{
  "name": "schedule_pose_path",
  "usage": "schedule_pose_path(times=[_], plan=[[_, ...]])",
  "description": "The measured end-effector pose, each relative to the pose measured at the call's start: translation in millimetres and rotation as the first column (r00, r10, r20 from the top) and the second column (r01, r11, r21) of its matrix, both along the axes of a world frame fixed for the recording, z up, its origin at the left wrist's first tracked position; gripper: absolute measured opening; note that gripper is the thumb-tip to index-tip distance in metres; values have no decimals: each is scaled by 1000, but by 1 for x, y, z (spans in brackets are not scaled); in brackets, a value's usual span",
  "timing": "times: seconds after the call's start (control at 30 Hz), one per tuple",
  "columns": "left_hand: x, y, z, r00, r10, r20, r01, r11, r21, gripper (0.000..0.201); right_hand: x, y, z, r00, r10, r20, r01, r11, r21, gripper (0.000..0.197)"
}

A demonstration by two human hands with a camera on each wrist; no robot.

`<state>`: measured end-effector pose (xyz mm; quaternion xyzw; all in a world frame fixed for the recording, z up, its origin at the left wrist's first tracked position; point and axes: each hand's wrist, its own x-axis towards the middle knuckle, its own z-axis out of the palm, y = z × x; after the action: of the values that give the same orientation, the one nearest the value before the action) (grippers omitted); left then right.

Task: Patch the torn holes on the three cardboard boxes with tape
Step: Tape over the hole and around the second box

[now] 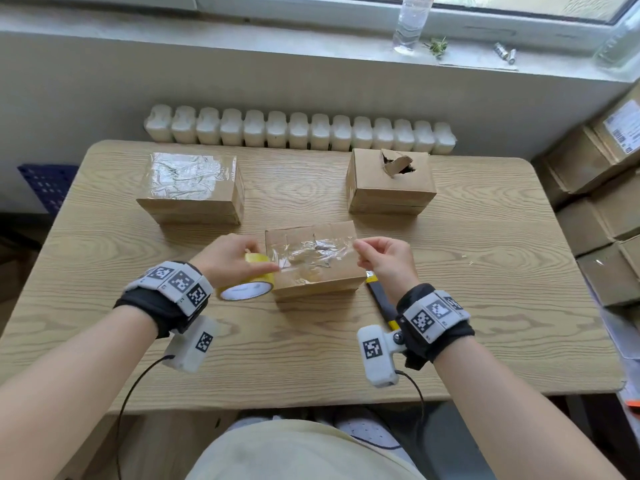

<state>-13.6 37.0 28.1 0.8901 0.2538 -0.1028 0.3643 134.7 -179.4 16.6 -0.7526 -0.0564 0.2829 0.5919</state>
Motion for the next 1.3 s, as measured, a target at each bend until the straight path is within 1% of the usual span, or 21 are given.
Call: schedule_pose_path(times=[0.03,0.1,0.17,0.3,0.37,0.5,0.63,0.8,0.93,0.97,1.0,1.07,1.1,1.13,1.17,1.2,1.23,1.27,1.3], plan=[[-2,3,-2,1000,13,-6,-13,1000,2,32,4,-2,0,1000,0,10,0,1000,-11,9],[-5,4,-6,1000,-11,-26,11,1000,1,26,6,0,-5,1000,11,11,-11,998,-66,12],[-4,4,-11,996,-35,-80,40,998,52,21,6,5,-16,1000,10,4,-9,987,-158,12],[2,8,-16,975,-44,-219,89,976,201,25,2,16,-34,998,25,49,-8,946,-325,13],[6,7,-16,966,-54,-252,113,967,228,26,1,18,-37,996,49,76,-16,924,-383,14],[10,8,-15,955,-55,-293,130,962,241,28,-1,24,-40,989,106,106,-45,883,-467,12],[10,7,-17,951,-51,-305,127,964,235,28,-2,24,-37,965,185,184,-60,842,-536,8],[11,6,-25,941,-38,-336,129,959,253,28,-6,27,-35,914,304,270,-73,776,-626,14],[13,7,-28,936,-40,-349,139,954,265,30,-10,26,-36,876,368,312,-67,733,-677,18],[14,7,-28,936,-42,-349,142,953,266,30,-11,26,-35,866,383,322,-63,721,-690,21],[14,8,-28,936,-45,-349,145,952,269,29,-11,25,-34,860,389,331,-56,717,-695,29],[14,9,-27,933,-48,-357,154,949,274,29,-6,21,-33,878,356,320,-45,727,-685,58],[13,9,-27,932,-47,-360,154,949,276,29,-3,18,-32,878,350,326,-36,727,-685,68],[13,10,-26,933,-46,-357,152,949,275,28,-2,17,-32,852,382,358,-29,717,-696,69],[12,10,-26,934,-45,-354,148,951,271,28,-3,16,-34,799,436,414,-25,711,-703,65],[12,10,-26,936,-43,-348,143,954,265,28,-6,16,-36,719,497,486,-33,723,-690,61],[11,10,-25,939,-41,-342,136,956,259,27,-11,18,-38,627,561,541,-80,737,-671,60],[11,11,-25,940,-39,-338,130,959,252,27,-18,22,-40,537,635,555,-167,725,-668,62],[11,11,-25,941,-36,-335,125,961,246,27,-24,26,-43,445,720,533,-269,675,-687,67]])
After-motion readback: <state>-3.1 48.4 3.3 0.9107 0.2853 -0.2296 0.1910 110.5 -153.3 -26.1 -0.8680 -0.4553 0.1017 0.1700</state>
